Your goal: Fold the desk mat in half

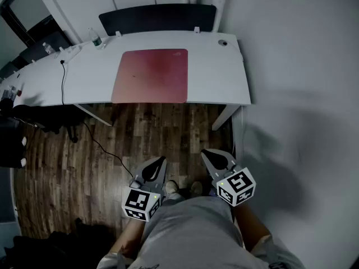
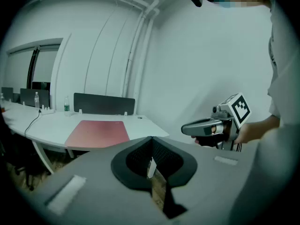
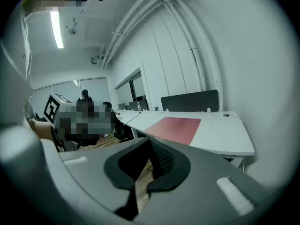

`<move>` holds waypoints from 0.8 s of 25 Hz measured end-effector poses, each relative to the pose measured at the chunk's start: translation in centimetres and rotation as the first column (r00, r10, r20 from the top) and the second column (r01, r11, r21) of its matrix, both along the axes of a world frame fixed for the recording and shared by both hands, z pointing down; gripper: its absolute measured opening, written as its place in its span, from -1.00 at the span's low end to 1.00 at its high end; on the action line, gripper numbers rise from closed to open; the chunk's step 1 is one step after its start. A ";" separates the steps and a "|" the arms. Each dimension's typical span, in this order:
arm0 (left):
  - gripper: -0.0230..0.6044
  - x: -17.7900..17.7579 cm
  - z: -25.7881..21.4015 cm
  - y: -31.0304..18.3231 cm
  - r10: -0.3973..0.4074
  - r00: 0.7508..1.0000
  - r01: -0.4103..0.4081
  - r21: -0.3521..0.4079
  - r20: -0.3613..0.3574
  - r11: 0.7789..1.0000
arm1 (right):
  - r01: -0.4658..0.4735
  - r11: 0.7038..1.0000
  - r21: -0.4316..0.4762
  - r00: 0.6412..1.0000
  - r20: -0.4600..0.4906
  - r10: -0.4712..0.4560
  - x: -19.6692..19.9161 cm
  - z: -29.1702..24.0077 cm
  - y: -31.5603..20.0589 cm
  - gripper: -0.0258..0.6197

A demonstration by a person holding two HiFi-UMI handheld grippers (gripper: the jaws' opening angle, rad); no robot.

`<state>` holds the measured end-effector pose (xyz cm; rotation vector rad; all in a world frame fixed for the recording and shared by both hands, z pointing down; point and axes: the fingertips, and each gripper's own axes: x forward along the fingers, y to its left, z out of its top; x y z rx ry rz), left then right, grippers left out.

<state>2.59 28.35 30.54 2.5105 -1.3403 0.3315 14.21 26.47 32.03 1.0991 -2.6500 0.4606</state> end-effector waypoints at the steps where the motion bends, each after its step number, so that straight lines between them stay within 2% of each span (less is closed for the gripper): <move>1: -0.87 -0.2 -0.1 0.1 0.000 1.000 0.000 0.000 0.001 1.000 | 0.002 1.000 0.001 1.000 0.000 -0.002 -0.2 -0.2 0.1 -0.91; 8: -0.87 -1.0 -0.4 0.2 0.001 1.000 -0.001 0.005 -0.002 1.000 | 0.009 1.000 0.012 1.000 -0.010 -0.009 -0.9 -0.5 -0.1 -0.91; 11: -0.87 -1.5 -0.4 0.2 0.004 1.000 -0.004 0.008 -0.005 1.000 | 0.000 1.000 0.020 1.000 0.014 -0.001 -1.4 -1.0 -0.2 -0.91; 20: -0.87 -3.6 -0.6 0.2 0.047 0.999 -0.047 0.024 -0.012 0.999 | -0.087 0.996 0.017 0.995 0.042 0.086 -2.7 -1.3 -0.6 -0.90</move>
